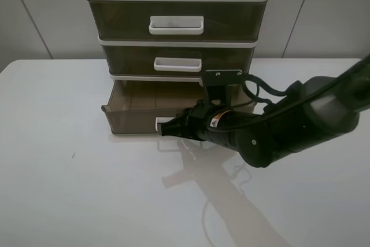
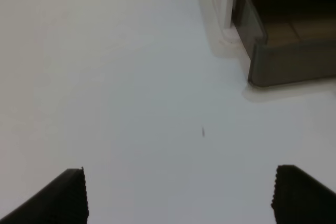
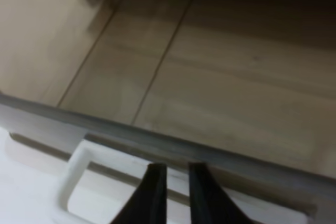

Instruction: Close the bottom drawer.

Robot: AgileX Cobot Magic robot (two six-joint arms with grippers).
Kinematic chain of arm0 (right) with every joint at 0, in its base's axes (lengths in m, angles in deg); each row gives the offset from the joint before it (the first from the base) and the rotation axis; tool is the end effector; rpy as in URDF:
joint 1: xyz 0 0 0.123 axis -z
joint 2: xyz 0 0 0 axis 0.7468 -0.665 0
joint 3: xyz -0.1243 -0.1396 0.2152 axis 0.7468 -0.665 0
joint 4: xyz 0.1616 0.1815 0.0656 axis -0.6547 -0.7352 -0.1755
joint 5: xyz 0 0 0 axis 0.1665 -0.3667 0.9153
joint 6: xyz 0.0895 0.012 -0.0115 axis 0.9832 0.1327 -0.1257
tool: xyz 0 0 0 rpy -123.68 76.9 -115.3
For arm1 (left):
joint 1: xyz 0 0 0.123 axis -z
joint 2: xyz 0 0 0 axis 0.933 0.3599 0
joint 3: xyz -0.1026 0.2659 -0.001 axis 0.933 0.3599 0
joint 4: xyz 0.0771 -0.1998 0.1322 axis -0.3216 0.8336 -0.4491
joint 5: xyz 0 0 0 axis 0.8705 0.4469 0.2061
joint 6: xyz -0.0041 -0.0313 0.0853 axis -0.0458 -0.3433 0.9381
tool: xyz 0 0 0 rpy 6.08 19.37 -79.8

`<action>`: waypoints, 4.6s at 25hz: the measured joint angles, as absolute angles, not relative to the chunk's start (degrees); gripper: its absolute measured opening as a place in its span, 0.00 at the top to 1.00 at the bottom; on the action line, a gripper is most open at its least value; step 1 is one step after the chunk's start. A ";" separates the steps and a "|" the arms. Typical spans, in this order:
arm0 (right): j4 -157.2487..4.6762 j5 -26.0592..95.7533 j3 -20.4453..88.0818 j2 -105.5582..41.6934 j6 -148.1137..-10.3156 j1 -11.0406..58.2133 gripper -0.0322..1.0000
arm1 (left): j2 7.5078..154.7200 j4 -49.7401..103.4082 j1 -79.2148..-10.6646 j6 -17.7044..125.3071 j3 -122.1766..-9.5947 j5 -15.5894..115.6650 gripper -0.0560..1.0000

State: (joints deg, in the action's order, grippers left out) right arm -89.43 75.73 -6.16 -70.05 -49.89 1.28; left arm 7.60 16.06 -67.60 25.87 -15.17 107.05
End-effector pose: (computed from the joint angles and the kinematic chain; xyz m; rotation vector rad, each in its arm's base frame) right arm 0.2390 0.2315 0.0990 -0.3283 2.2077 0.4907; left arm -0.0066 -0.0036 0.2782 0.1343 2.0305 -0.0039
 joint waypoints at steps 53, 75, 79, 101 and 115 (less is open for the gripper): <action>-99.50 83.98 1.38 -75.37 -55.77 -1.29 0.95 | 7.60 16.06 -67.60 25.87 -15.17 107.05 0.27; -89.94 30.45 -17.96 -26.25 -59.18 32.86 0.25 | 7.60 16.06 -67.60 25.87 -15.17 107.05 0.27; -84.56 21.12 -17.96 -12.24 -55.22 37.69 0.25 | 7.60 16.06 -67.60 25.87 -15.17 107.05 0.27; -64.57 -13.84 -10.22 32.42 -46.20 39.23 0.25 | 7.60 16.06 -67.60 25.87 -15.17 107.05 0.27; -63.52 -16.90 -16.57 41.40 -47.03 43.37 0.25 | 7.60 16.06 -67.60 25.87 -15.17 107.05 0.27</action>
State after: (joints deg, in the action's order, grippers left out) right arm -63.52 -16.90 -16.57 41.40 -47.03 43.37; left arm 7.60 16.06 -67.60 25.87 -15.17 107.05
